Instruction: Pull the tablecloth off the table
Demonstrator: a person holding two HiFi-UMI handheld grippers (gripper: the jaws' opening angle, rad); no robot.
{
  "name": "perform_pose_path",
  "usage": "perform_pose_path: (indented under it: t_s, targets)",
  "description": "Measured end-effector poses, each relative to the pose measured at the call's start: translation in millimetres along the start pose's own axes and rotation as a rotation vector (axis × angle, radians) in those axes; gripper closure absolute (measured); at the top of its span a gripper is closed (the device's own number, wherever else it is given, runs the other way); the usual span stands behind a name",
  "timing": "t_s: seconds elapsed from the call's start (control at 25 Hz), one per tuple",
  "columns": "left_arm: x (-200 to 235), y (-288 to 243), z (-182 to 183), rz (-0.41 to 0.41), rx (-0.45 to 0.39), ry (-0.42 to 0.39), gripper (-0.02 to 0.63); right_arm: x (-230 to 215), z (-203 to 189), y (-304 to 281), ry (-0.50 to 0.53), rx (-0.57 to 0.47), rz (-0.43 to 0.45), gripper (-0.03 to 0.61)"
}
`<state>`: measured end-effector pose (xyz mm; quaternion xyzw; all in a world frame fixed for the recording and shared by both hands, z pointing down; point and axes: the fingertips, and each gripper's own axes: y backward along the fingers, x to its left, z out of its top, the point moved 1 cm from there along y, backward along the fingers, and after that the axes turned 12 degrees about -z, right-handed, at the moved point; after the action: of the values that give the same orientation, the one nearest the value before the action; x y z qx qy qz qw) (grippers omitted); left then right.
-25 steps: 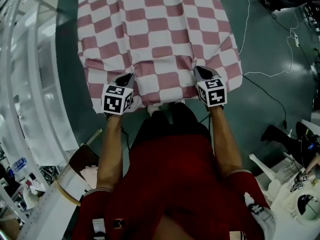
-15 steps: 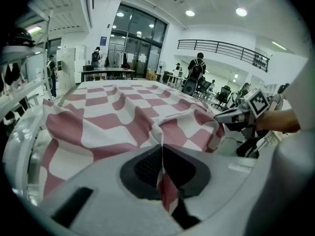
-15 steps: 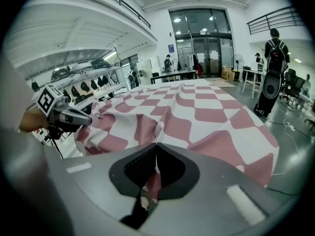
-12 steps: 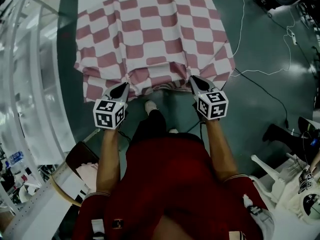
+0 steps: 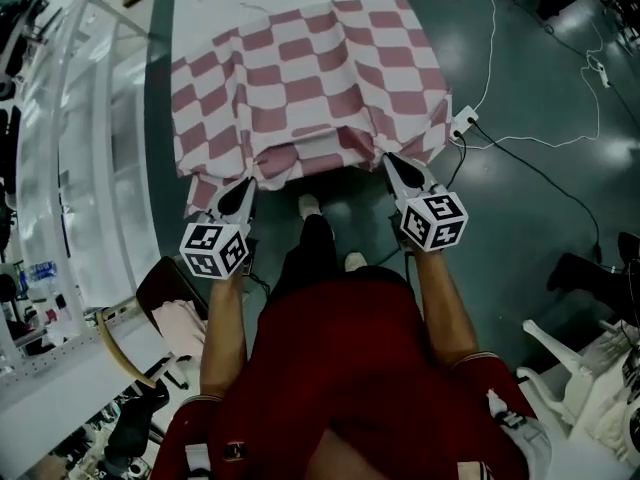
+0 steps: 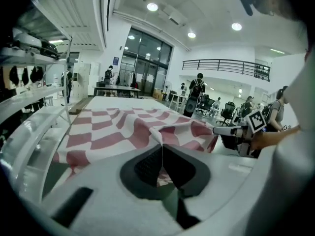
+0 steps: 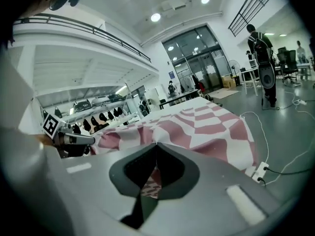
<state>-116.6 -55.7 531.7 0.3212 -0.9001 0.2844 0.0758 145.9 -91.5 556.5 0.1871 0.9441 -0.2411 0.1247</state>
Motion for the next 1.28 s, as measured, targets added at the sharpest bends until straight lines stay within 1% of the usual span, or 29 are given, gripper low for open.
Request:
perform_pose_path:
  t_s: [0.12, 0.2, 0.28, 0.44, 0.56, 0.8, 1.0, 1.08, 1.16, 1.28]
  targets:
    - [-14.8, 14.8, 19.7, 0.025, -0.059, 0.023, 0.604, 0.0, 28.4, 11.8, -0.002, -0.041, 0.03, 0.571]
    - [-24.9, 27.5, 32.9, 0.045, -0.077, 0.027, 0.604, 2.3, 44.1, 22.1, -0.008, -0.055, 0.049, 0.57]
    - [-42.1, 44.8, 37.9, 0.056, -0.091, 0.023, 0.604, 6.7, 49.9, 42.9, -0.011, -0.069, 0.065, 0.57]
    - [-77.4, 85.3, 15.1, 0.052, -0.145, -0.011, 0.604, 24.8, 22.2, 93.9, -0.012, -0.117, 0.091, 0.569]
    - [-93.2, 104.9, 11.8, 0.037, -0.186, -0.036, 0.604, 38.9, 13.6, 119.6, -0.017, -0.145, 0.105, 0.571]
    - [-112.5, 145.9, 11.1, -0.012, -0.273, -0.082, 0.604, 72.6, 14.3, 160.6, -0.001, -0.201, 0.098, 0.569]
    - [-126.7, 207.9, -2.2, -0.085, -0.381, -0.119, 0.604, 127.4, 4.6, 201.7, 0.027, -0.245, 0.073, 0.569]
    - [-134.6, 235.2, -6.3, -0.119, -0.418, -0.139, 0.604, 147.4, 1.9, 221.0, 0.01, -0.264, 0.053, 0.569]
    - [-141.9, 262.1, -9.4, -0.155, -0.453, -0.151, 0.604, 165.1, -1.3, 240.9, -0.033, -0.286, 0.036, 0.569]
    - [-151.5, 300.7, -16.6, -0.207, -0.514, -0.148, 0.604, 193.4, -9.9, 273.4, -0.1, -0.316, 0.032, 0.569]
